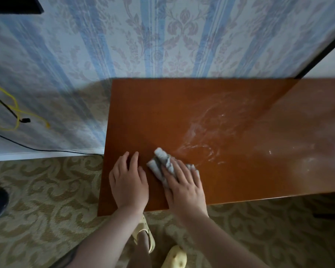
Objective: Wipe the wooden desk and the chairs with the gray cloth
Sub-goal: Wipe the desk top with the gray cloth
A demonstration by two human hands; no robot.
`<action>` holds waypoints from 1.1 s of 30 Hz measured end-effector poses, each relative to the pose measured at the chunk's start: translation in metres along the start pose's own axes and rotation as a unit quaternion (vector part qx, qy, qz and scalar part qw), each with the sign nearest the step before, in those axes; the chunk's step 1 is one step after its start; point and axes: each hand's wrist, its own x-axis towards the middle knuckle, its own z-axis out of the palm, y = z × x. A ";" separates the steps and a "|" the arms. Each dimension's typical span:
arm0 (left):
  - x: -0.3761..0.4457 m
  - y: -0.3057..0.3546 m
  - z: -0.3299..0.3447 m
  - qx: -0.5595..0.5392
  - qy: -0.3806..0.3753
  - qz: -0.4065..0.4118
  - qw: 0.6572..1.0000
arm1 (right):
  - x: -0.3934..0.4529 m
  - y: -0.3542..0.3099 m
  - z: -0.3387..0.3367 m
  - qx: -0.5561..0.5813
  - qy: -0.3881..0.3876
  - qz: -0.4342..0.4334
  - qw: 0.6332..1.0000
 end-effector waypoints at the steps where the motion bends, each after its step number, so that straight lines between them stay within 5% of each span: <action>1: 0.004 0.003 0.001 -0.004 0.002 -0.009 1.000 | -0.007 0.007 0.001 0.015 0.017 0.066 0.998; 4: 0.010 0.010 0.005 -0.013 0.024 -0.030 0.999 | -0.030 -0.013 0.002 0.063 0.044 0.206 0.975; 9: 0.013 0.009 0.008 -0.044 0.059 -0.036 0.997 | -0.015 -0.047 -0.004 0.074 0.006 0.021 0.997; 12: 0.014 0.009 0.006 -0.036 0.047 -0.033 0.998 | -0.004 -0.021 -0.002 0.055 -0.003 -0.001 0.998; 21: 0.012 0.011 0.006 -0.017 0.024 -0.017 0.999 | -0.034 -0.002 -0.004 0.082 0.112 0.315 0.939; 24: 0.012 0.009 0.005 -0.058 0.032 -0.016 0.998 | 0.001 -0.039 -0.013 0.100 0.104 0.230 0.963; 29: 0.017 0.003 -0.001 -0.123 0.041 -0.010 0.992 | 0.039 -0.054 0.000 0.108 -0.036 0.080 0.990; 33: 0.028 0.005 0.004 -0.088 -0.023 0.141 0.986 | 0.014 -0.039 0.006 0.066 0.010 0.116 0.991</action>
